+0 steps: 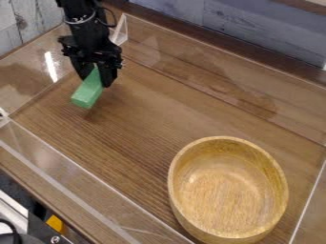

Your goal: Put the green block in the brown bowl

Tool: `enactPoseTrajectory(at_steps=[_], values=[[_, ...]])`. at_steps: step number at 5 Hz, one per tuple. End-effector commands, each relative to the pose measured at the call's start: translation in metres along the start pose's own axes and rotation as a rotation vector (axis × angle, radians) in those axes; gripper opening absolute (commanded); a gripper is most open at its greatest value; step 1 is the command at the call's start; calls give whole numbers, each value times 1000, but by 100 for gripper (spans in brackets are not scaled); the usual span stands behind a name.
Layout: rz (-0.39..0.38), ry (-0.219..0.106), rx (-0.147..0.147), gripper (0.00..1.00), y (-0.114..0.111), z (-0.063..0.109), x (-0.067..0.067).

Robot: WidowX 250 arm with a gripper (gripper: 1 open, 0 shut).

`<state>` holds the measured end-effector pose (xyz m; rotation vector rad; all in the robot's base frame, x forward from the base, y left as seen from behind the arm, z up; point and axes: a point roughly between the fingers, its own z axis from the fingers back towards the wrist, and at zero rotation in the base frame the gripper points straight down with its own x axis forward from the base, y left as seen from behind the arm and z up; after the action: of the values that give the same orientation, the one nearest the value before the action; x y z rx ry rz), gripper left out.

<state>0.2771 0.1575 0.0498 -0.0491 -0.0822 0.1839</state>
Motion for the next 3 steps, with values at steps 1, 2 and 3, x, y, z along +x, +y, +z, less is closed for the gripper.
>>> enactPoseTrajectory(at_steps=[1, 2, 3], values=[[8, -62, 33, 0, 11, 11, 20], [7, -68, 40, 0, 14, 7, 27], [3, -69, 44, 0, 15, 6, 30]])
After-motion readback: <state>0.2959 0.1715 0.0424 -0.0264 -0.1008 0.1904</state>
